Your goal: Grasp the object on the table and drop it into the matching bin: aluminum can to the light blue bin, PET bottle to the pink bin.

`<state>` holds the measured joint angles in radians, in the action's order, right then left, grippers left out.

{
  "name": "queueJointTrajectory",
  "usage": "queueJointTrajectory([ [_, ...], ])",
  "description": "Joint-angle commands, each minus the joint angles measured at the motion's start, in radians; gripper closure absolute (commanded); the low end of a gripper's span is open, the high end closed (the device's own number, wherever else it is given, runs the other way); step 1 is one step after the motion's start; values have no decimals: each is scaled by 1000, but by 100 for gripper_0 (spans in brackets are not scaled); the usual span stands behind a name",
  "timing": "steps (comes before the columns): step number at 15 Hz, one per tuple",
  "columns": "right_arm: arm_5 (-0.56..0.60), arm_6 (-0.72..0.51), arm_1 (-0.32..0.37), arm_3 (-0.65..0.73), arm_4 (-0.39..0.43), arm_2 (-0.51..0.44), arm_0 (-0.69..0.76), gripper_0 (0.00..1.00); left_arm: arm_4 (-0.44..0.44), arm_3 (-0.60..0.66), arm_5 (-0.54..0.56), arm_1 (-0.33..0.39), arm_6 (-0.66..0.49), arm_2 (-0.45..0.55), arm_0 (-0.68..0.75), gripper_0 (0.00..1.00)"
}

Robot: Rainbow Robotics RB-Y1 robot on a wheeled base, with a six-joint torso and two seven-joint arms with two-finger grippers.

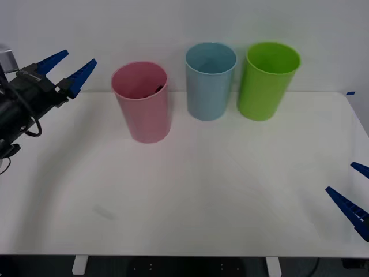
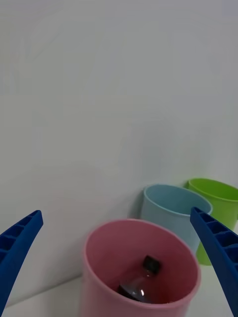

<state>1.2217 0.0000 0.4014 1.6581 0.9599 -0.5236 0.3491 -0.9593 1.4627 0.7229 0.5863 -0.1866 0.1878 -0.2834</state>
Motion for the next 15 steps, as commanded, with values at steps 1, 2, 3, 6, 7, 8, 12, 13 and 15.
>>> queueJointTrajectory([
  [1,0,0,0,0,0,0,0,0,-3,21,86,27,0,101,89,0],
  [2,0,0,0,0,0,0,0,0,-3,31,107,41,1,131,125,0],
  [3,0,0,0,0,0,0,0,0,-3,44,128,53,3,163,165,0],
  [6,0,0,0,0,0,0,0,0,-4,59,217,70,18,263,280,0],
  [7,0,0,0,0,0,0,0,0,-6,65,239,70,24,289,313,0],
  [8,0,0,0,0,0,0,0,0,-6,79,259,70,30,318,360,0],
  [12,0,0,0,0,0,0,0,0,-3,120,310,69,67,401,510,0],
  [13,0,0,0,0,0,0,0,0,-1,120,333,69,78,423,540,0],
  [15,0,0,0,0,0,0,0,0,5,120,346,70,139,432,593,0],
])
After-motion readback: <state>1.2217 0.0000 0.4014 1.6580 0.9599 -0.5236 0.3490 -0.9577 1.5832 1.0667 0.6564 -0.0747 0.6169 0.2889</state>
